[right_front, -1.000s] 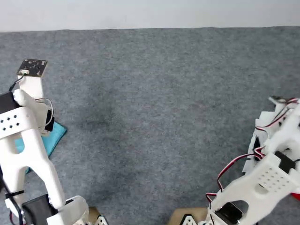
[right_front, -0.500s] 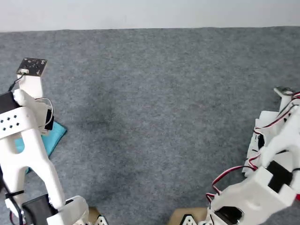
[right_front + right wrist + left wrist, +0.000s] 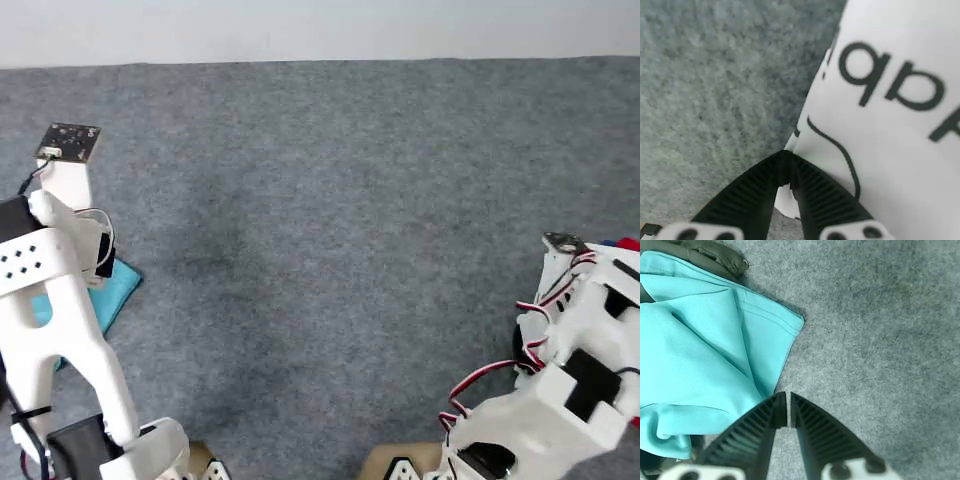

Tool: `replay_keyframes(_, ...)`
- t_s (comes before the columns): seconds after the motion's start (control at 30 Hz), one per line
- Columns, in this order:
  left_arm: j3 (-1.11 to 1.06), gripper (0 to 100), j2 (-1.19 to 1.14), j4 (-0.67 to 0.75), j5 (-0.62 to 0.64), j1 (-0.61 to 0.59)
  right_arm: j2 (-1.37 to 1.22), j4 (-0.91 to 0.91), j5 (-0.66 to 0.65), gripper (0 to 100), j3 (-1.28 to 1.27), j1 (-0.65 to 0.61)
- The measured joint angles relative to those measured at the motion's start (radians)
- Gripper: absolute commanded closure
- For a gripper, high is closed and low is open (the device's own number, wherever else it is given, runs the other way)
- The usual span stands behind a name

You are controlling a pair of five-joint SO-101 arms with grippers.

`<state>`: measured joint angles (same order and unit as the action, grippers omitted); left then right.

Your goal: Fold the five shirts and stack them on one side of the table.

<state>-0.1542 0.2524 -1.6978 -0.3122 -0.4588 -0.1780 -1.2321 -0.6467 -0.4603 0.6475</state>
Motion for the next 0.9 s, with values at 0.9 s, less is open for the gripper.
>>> replay_keyframes(0.9,0.0,98,0.0,0.0,0.0,0.0,0.215,0.032,0.155,75.9,0.184,0.229)
